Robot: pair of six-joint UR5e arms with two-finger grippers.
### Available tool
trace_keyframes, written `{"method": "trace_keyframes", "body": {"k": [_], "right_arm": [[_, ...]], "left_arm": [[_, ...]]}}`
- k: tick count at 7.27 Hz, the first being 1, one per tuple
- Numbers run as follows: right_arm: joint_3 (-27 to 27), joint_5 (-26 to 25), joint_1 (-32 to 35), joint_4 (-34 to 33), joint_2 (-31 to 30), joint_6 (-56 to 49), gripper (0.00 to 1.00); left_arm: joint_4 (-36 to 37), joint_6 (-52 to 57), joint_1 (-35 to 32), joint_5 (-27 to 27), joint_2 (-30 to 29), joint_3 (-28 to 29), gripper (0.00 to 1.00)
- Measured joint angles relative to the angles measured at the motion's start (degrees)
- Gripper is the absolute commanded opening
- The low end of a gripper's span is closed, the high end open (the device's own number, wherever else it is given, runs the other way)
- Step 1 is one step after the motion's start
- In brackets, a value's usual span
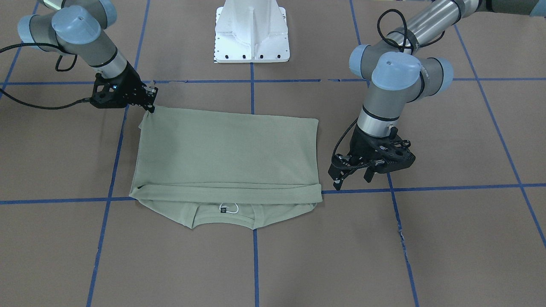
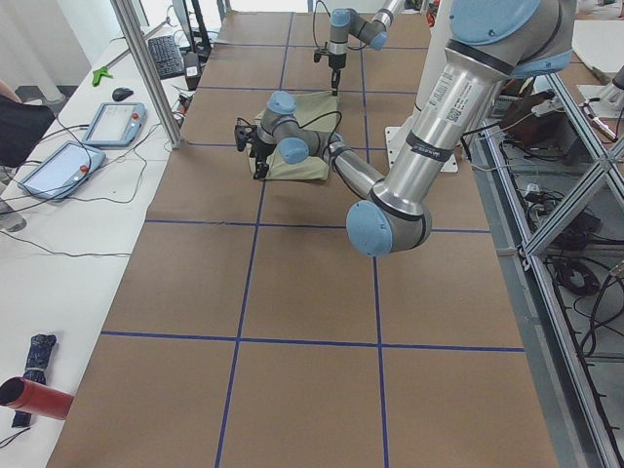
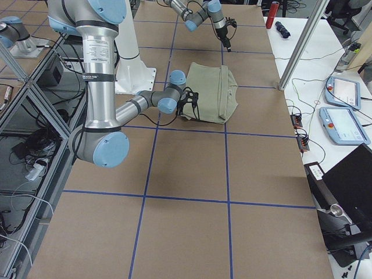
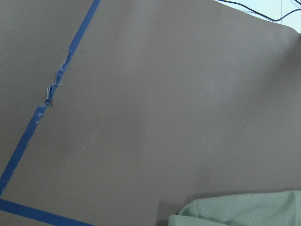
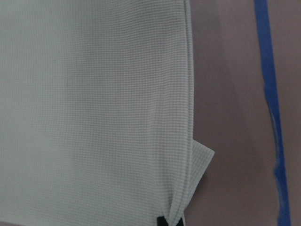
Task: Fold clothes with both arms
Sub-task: 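Drag the folded shirt with the right gripper away from the left arm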
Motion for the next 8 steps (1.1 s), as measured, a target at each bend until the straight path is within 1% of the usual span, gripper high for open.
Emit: {"method": "trace_keyframes", "body": {"k": [1,2,3,4,5,6,7,8], "right_arm": [[3.5,1.4,-3.3,0.0,-4.6,0.1,0.00],[7.3,2.6,-8.1,0.1,-9.9,0.1,0.00],[10.1,4.1,-13.5,0.1,-14.1,0.7,0.75],[11.4,5.3,-18.2,0.1,-16.3,2.4,1.00],[12.1,6.1,-21.5,0.2,-17.2,4.3,1.00],[12.6,6.4,-23.0,0.3,-17.4,5.3,1.00],[13.0,6.5,-22.5,0.4,-17.3,5.7,1.00],[13.1,6.5,-20.3,0.5,-16.5,5.8,1.00]], "left_arm": [[0.0,-0.1,0.0,0.3,0.3,-0.5,1.00],[0.0,-0.2,0.1,0.7,1.0,-1.4,1.00],[0.0,-0.2,0.2,1.1,1.7,-2.3,1.00],[0.0,-0.1,0.2,1.4,2.1,-2.9,1.00],[0.0,0.0,0.3,1.4,2.2,-3.2,1.00],[0.0,0.1,0.3,1.4,2.2,-3.3,1.00],[0.0,0.1,0.6,1.2,2.2,-3.7,1.00],[0.1,0.0,1.5,1.0,2.3,-4.8,1.00]]}}
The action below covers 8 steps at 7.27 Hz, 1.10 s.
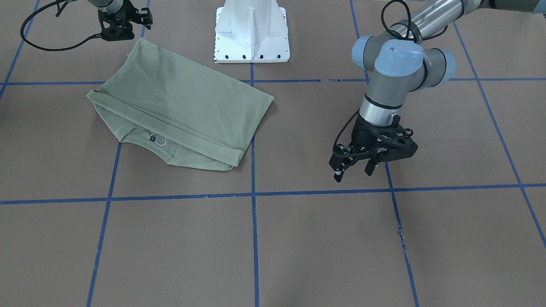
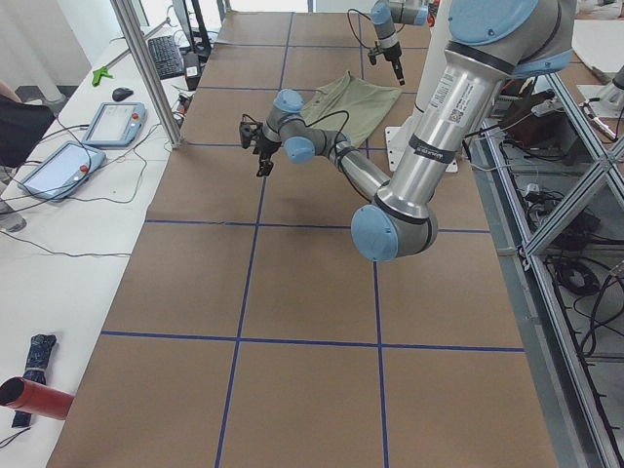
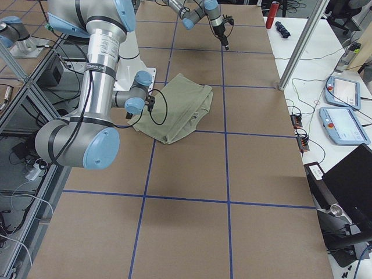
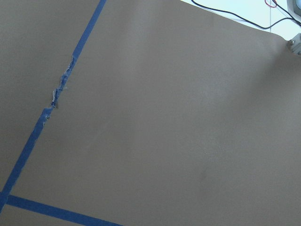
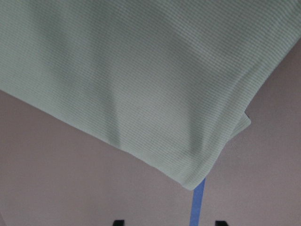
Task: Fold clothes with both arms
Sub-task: 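Drag the folded shirt with the right gripper away from the left arm, then grasp the shirt edge nearest the left gripper while the right holds the shirt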
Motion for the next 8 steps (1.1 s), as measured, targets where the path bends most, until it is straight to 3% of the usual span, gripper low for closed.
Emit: {"method": "trace_keyframes", "body": {"k": [2,5,8], "right_arm": [[0.2,0.0,9.6,0.1,4.5,0.1,1.00],[0.1,-0.1,24.0,0.1,11.4,0.1,1.00],[-0.2,-0.2,27.5,0.0,13.8,0.1,1.00]], "left_arm": [[0.1,-2.5,4.5,-2.3,0.6,-2.6,1.00],[-0.1,-20.2,15.8,-4.3,-0.7,-3.7,1.00],[3.2,-31.7,22.0,-4.2,-2.8,-3.6,0.99]]}}
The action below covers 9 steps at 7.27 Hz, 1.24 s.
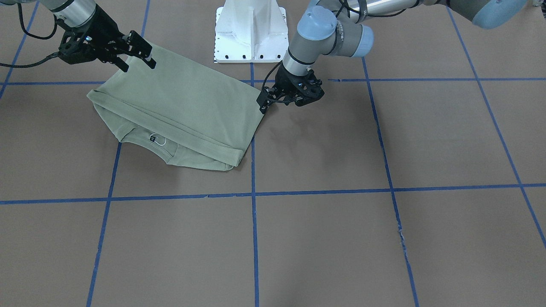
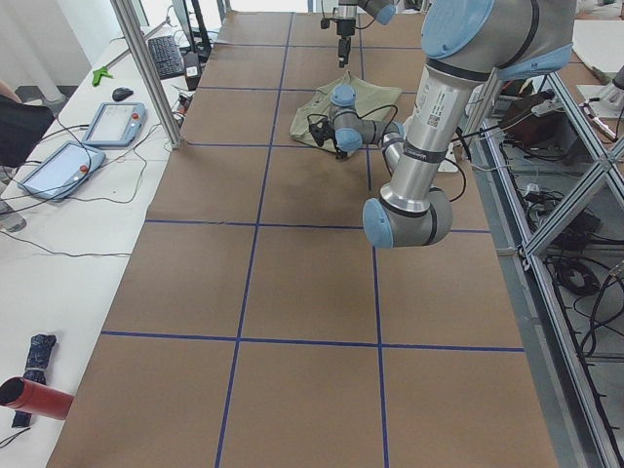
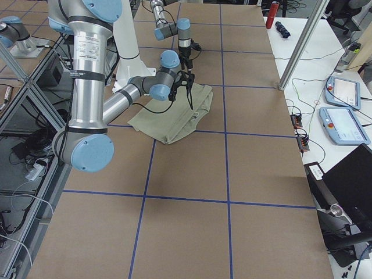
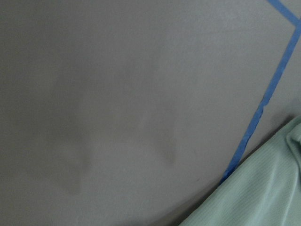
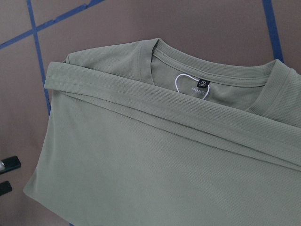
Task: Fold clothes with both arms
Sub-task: 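Grasp the shirt edge nearest the left gripper while the right holds the shirt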
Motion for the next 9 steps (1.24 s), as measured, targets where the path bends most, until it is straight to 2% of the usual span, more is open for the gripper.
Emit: {"method": "trace_keyframes", "body": {"k": [1,2,4,5,6,7,9], "right_arm": [[-0.1,-0.1,0.1,0.0,0.2,0.0,1.00],[-0.1,-0.2,0.1,0.0,0.2,0.0,1.00],[-0.2,-0.3,0.1,0.0,0.2,0.0,1.00],[-0.2,-0.3,0.1,0.0,0.2,0.0,1.00],[-0.2,-0.3,0.1,0.0,0.2,0.0,1.00],[-0.3,-0.4,0.1,0.0,0.2,0.0,1.00],[-0.3,-0.4,0.1,0.0,0.1,0.0,1.00]], "left_arm": [[1.6,-1.4,1.1,0.0,-0.6,0.0,0.98],[2.2,-2.3,1.9,0.1,-0.7,0.0,0.91],[2.4,-3.3,3.0,0.1,-0.8,0.4,0.69],[2.3,-3.4,3.1,0.1,-0.7,0.6,0.48],[2.3,-3.4,3.2,0.2,-0.6,0.7,0.18],[2.2,-3.4,3.2,0.2,-0.6,0.7,0.02],[2.0,-2.9,3.2,0.1,-0.6,0.3,0.00]]}}
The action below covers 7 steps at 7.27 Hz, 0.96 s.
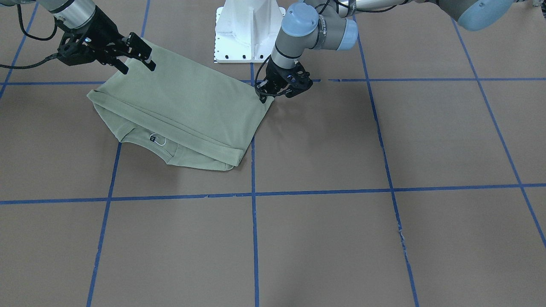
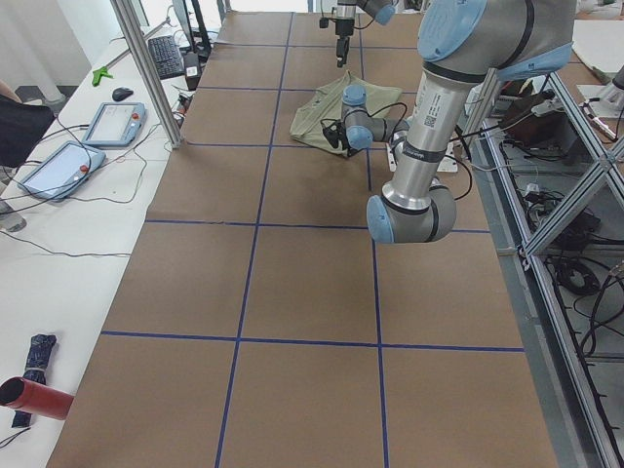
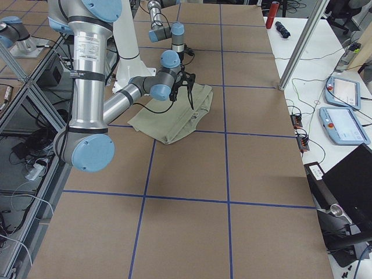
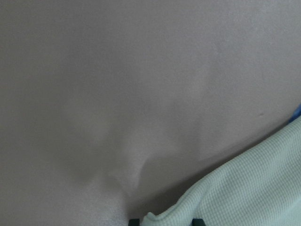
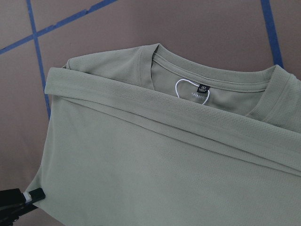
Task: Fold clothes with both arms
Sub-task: 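Grasp the shirt edge nearest the left gripper while the right holds the shirt, then fold the grasped edge with the left gripper over the shirt toward the right gripper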
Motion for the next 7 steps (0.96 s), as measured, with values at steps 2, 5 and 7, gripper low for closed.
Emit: {"method": "trace_keyframes", "body": {"k": [2,5,7], "right_arm": [[0.0,0.0,0.1,-0.1,-0.1,0.0,1.00],[-0.8,-0.2,0.1,-0.1,0.0,0.0,1.00],[-1.1,-0.3,0.5,-0.1,0.0,0.0,1.00]], "left_arm": [[-0.1,0.3,0.0,0.0,0.0,-0.3,0.00],[0.0,1.8,-2.1,0.0,0.1,-0.1,0.00],[0.0,5.3,-5.8,0.0,0.1,0.8,0.00]]}}
